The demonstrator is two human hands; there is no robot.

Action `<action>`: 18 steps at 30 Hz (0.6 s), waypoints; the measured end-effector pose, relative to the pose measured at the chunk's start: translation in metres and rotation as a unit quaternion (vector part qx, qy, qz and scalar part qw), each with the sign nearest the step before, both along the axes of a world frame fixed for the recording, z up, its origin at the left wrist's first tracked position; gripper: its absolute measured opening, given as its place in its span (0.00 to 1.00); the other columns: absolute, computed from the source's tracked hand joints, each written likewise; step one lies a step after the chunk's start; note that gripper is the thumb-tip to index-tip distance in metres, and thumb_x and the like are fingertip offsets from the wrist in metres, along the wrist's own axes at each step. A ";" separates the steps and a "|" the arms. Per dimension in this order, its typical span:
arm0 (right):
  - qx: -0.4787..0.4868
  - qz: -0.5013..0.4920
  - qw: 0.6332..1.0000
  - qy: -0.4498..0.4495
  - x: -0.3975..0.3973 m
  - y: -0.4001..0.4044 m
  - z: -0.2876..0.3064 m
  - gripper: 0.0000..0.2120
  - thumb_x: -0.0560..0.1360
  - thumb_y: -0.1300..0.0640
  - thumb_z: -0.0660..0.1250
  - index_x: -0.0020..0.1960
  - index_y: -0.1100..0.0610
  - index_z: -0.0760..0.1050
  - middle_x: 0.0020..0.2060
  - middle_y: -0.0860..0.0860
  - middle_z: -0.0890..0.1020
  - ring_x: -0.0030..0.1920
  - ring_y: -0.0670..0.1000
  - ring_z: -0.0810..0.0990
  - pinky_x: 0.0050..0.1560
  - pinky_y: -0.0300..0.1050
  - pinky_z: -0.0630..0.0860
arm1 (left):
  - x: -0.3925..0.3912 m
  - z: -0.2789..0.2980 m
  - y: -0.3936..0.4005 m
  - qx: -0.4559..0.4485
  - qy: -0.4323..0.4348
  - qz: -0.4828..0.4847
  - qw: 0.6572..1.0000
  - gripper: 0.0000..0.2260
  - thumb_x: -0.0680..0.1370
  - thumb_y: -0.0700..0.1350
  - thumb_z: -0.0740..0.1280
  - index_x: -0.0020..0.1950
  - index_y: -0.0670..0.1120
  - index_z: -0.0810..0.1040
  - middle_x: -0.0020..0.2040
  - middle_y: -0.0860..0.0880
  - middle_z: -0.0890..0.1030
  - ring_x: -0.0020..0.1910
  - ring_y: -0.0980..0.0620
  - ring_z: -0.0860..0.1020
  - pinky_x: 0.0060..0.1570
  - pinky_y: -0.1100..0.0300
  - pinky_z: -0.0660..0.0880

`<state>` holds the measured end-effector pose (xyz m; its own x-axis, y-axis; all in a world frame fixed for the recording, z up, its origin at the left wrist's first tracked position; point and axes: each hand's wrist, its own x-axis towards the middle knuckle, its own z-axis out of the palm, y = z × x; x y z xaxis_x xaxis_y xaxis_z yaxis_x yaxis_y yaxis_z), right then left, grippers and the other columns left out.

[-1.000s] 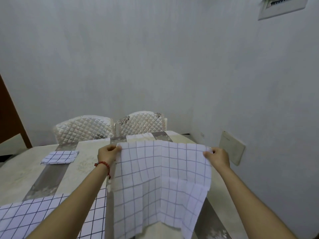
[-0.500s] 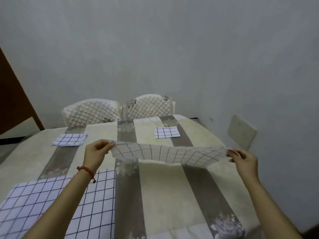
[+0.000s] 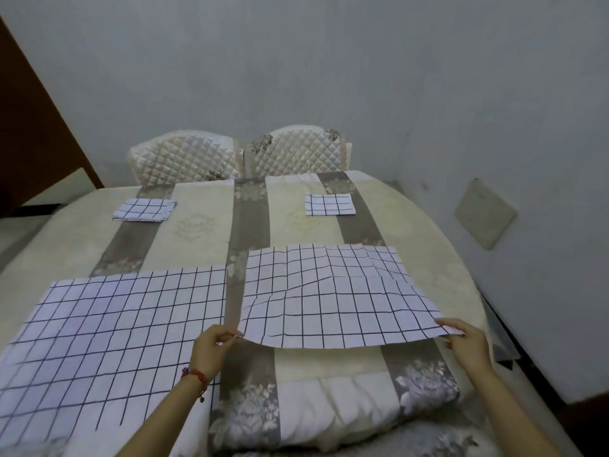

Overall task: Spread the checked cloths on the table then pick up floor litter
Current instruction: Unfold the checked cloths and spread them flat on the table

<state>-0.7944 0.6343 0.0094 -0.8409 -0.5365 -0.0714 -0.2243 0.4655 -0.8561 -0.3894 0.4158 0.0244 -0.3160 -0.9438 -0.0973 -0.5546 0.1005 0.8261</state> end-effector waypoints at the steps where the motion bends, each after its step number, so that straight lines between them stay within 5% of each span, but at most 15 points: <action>1: 0.011 0.006 1.000 -0.001 -0.002 0.001 -0.004 0.17 0.71 0.78 0.58 0.48 0.63 0.81 0.52 0.59 0.81 0.43 0.50 0.79 0.33 0.22 0.72 | 0.000 -0.005 0.005 0.006 -0.012 0.005 1.000 0.06 0.72 0.33 0.68 0.41 0.43 0.82 0.45 0.41 0.81 0.43 0.47 0.77 0.48 0.57 0.74; 3: 0.034 0.015 0.999 -0.015 -0.004 0.004 -0.014 0.17 0.71 0.78 0.59 0.49 0.63 0.81 0.53 0.60 0.81 0.46 0.48 0.80 0.36 0.21 0.71 | 0.001 -0.012 0.015 0.012 -0.034 0.011 0.999 0.06 0.72 0.33 0.68 0.41 0.43 0.82 0.45 0.41 0.81 0.43 0.46 0.77 0.50 0.55 0.74; 8: 0.086 0.037 0.995 -0.033 -0.015 0.012 -0.028 0.16 0.71 0.77 0.59 0.49 0.65 0.81 0.53 0.63 0.81 0.56 0.62 0.78 0.37 0.19 0.69 | 0.003 -0.021 0.030 0.022 -0.099 0.012 0.995 0.05 0.73 0.34 0.67 0.43 0.42 0.82 0.47 0.41 0.80 0.45 0.46 0.76 0.52 0.53 0.76; 13: 0.092 0.010 0.995 -0.038 -0.031 0.002 -0.015 0.14 0.74 0.72 0.60 0.54 0.65 0.79 0.57 0.62 0.80 0.59 0.61 0.76 0.60 0.48 0.71 | -0.003 -0.026 0.027 -0.011 -0.131 0.063 0.989 0.08 0.76 0.34 0.63 0.50 0.40 0.81 0.52 0.39 0.80 0.50 0.41 0.78 0.53 0.52 0.75; 18: 0.095 0.027 0.995 -0.029 -0.020 -0.038 -0.007 0.11 0.76 0.63 0.61 0.55 0.64 0.78 0.56 0.61 0.80 0.57 0.60 0.77 0.59 0.48 0.71 | -0.031 -0.025 -0.001 -0.008 -0.143 0.082 0.986 0.10 0.76 0.36 0.62 0.55 0.39 0.79 0.54 0.37 0.78 0.49 0.40 0.78 0.49 0.54 0.74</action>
